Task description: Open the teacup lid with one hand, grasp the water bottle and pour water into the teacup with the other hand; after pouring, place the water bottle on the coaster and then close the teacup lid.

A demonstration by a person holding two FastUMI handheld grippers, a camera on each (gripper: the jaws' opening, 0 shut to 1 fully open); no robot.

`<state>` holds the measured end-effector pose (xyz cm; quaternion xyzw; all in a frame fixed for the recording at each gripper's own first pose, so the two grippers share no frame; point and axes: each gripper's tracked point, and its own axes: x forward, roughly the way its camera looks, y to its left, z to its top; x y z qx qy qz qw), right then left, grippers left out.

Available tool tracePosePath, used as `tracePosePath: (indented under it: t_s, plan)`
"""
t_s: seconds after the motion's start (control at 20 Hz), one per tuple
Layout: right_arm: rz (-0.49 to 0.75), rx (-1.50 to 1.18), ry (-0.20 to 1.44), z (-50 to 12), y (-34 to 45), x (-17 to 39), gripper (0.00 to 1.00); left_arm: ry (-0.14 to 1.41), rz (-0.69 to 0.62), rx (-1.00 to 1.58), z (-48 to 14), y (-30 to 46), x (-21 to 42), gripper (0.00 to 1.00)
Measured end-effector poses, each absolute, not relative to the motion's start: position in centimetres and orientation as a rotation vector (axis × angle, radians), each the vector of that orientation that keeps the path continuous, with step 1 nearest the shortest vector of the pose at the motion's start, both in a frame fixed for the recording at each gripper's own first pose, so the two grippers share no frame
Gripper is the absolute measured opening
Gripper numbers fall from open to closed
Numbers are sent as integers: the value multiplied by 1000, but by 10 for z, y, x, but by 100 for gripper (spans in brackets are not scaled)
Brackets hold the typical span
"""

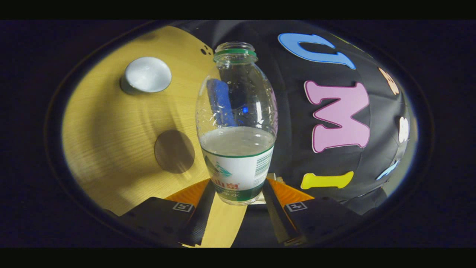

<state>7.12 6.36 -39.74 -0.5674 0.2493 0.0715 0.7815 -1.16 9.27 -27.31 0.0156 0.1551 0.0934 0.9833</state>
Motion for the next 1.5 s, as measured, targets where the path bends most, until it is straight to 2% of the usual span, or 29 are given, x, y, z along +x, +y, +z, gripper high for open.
tracePosePath:
  t_s: [0.2, 0.25, 0.3, 0.4, 0.45, 0.5, 0.55, 0.6, 0.65, 0.7, 0.75, 0.85, 0.9, 1.0, 1.05, 1.1, 1.2, 1.25, 1.3, 1.35, 1.4, 1.5]
  plan:
    - [161, -1320, 551, -404, 63, 74, 75, 320, 194, 29, -277, 98, -15, 31]
    - [161, -1338, 545, -404, 64, 75, 75, 322, 195, 25, -278, 99, -16, 27]
    - [158, -1357, 537, -403, 66, 75, 75, 325, 196, 20, -278, 100, -17, 34]
    - [155, -1406, 508, -398, 73, 73, 75, 327, 202, 13, -279, 103, -16, 27]
    - [156, -1429, 493, -397, 75, 73, 75, 327, 204, 11, -280, 104, -16, 31]
    - [153, -1448, 479, -395, 77, 72, 75, 326, 205, 9, -279, 104, -16, 27]
    - [154, -1463, 466, -394, 79, 72, 78, 326, 205, 9, -280, 103, -16, 27]
    - [153, -1479, 456, -393, 81, 72, 75, 326, 204, 10, -279, 103, -15, 31]
    - [153, -1497, 447, -392, 82, 73, 75, 325, 202, 11, -279, 103, -16, 27]
    - [153, -1515, 438, -389, 82, 73, 74, 326, 199, 10, -278, 102, -16, 31]
    - [152, -1534, 427, -387, 82, 73, 74, 326, 199, 10, -278, 102, -15, 27]
    - [148, -1564, 405, -384, 84, 72, 78, 328, 199, 8, -279, 103, -15, 27]
    - [146, -1580, 390, -381, 83, 74, 75, 328, 199, 7, -281, 103, -15, 31]
    - [141, -1605, 368, -377, 83, 74, 74, 328, 197, 4, -280, 103, -14, 31]
    - [139, -1614, 362, -375, 83, 76, 77, 328, 195, 4, -280, 103, -15, 31]
    - [133, -1621, 358, -374, 82, 78, 74, 327, 195, 5, -280, 103, -15, 27]
    - [124, -1634, 353, -371, 82, 77, 74, 326, 196, 6, -280, 103, -15, 27]
    - [120, -1644, 345, -369, 82, 78, 74, 327, 196, 5, -280, 103, -15, 31]
    - [114, -1655, 333, -366, 83, 79, 74, 326, 194, 4, -279, 103, -15, 27]
    - [113, -1665, 321, -364, 83, 81, 77, 326, 193, 1, -281, 103, -14, 31]
    - [106, -1678, 304, -361, 83, 84, 74, 326, 191, -1, -280, 103, -14, 31]
    - [101, -1699, 262, -358, 85, 87, 74, 326, 191, 0, -281, 103, -14, 31]
